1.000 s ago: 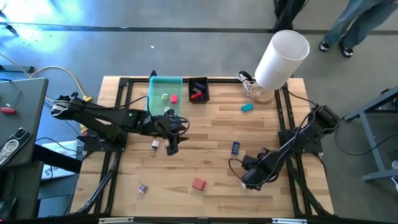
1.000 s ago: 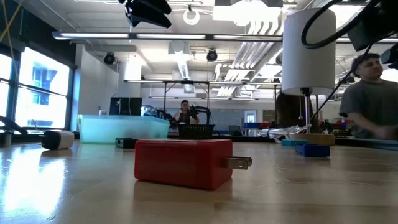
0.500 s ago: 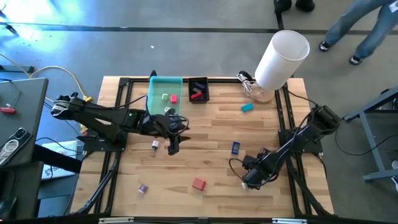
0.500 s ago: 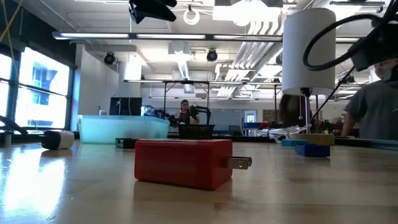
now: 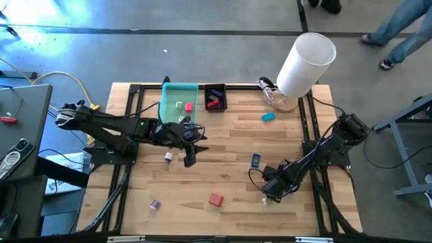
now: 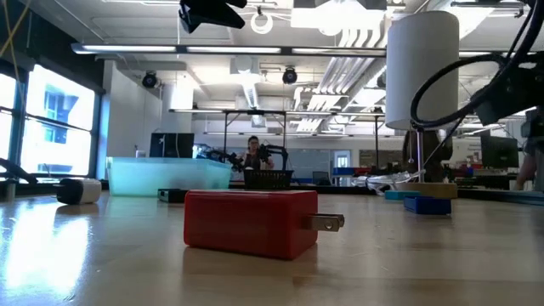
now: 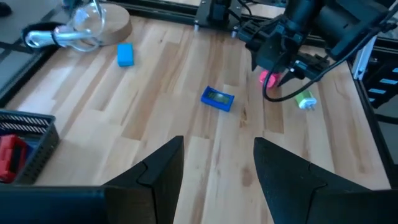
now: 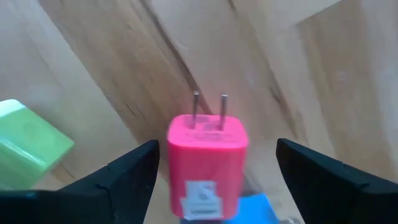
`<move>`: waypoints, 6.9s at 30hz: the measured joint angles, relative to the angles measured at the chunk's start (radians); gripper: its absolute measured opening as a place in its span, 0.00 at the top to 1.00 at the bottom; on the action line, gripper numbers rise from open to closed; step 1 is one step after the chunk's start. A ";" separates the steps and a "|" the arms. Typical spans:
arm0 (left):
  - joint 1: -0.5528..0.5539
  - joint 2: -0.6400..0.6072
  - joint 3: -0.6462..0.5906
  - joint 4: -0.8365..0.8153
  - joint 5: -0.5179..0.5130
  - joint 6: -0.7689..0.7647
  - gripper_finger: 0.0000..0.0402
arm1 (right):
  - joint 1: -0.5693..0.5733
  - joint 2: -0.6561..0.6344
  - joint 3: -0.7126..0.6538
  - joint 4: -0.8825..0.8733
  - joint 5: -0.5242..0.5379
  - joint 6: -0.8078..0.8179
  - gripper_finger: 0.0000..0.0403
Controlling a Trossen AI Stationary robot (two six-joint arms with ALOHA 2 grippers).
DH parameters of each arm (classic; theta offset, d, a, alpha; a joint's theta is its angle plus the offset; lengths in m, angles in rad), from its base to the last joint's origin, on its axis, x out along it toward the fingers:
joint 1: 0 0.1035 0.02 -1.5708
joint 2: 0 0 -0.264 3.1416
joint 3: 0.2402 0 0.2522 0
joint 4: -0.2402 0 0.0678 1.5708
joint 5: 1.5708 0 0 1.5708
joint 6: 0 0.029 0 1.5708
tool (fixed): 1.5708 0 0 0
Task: Pick & Place Office items
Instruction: Put the pink charger adapter into the green bin
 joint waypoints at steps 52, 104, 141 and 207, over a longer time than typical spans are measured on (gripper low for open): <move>-0.028 0.126 0.000 0.084 0.004 0.058 0.54 | 0.103 -0.005 0.129 0.111 0.447 -0.010 0.66; -0.002 0.602 0.000 1.680 0.848 -0.577 0.54 | 0.159 -0.005 0.443 1.092 0.690 -1.712 0.66; -0.056 0.602 0.000 1.720 0.972 -0.663 0.15 | 0.206 -0.005 0.443 1.013 0.724 -1.556 0.66; -0.350 0.602 0.000 1.436 -0.346 1.451 0.16 | 0.085 -0.005 0.442 0.568 0.833 -0.351 0.66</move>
